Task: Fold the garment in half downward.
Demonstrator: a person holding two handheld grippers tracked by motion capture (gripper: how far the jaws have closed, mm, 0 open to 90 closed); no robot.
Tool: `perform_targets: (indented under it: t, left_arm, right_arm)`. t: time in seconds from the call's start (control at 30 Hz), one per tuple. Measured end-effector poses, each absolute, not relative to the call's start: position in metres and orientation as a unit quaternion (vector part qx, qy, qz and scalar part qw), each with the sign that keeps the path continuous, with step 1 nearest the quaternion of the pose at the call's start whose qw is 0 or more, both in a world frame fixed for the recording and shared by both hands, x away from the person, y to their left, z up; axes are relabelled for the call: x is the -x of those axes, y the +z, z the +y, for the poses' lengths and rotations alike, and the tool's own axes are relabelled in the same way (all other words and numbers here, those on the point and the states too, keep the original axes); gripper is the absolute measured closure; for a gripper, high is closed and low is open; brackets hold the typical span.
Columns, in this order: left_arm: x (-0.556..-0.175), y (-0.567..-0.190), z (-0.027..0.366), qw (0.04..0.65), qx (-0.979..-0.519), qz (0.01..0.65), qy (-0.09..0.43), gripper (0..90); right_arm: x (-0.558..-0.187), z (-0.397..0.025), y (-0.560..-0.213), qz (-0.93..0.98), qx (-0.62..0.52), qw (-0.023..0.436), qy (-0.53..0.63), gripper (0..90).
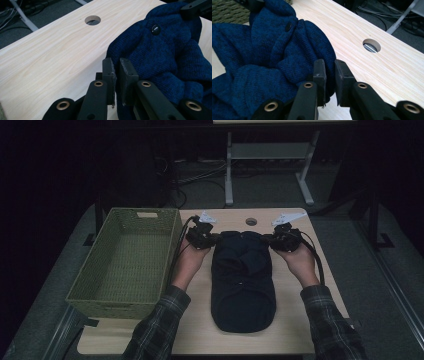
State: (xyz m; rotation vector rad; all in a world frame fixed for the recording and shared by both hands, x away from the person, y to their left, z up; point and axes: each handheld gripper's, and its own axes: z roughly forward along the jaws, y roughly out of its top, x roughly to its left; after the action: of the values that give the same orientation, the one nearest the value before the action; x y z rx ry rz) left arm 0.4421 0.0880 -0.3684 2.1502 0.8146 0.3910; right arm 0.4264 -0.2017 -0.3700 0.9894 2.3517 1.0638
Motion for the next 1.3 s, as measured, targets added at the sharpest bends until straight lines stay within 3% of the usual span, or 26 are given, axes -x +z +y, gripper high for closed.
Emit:
perform_targets:
  t: [0.73, 1.3]
  left_arm:
    - [-0.39, -0.356, 0.091, 0.399, -0.856, 0.295, 0.143, 83.6]
    - [-0.356, -0.367, 0.091, 0.381, -0.873, 0.277, 0.129, 83.4]
  right_arm:
    - [-0.369, -0.206, -0.371, 0.838, -0.324, 0.199, 0.392, 79.3]
    - [-0.336, -0.209, -0.385, 0.845, -0.313, 0.172, 0.399, 77.7]
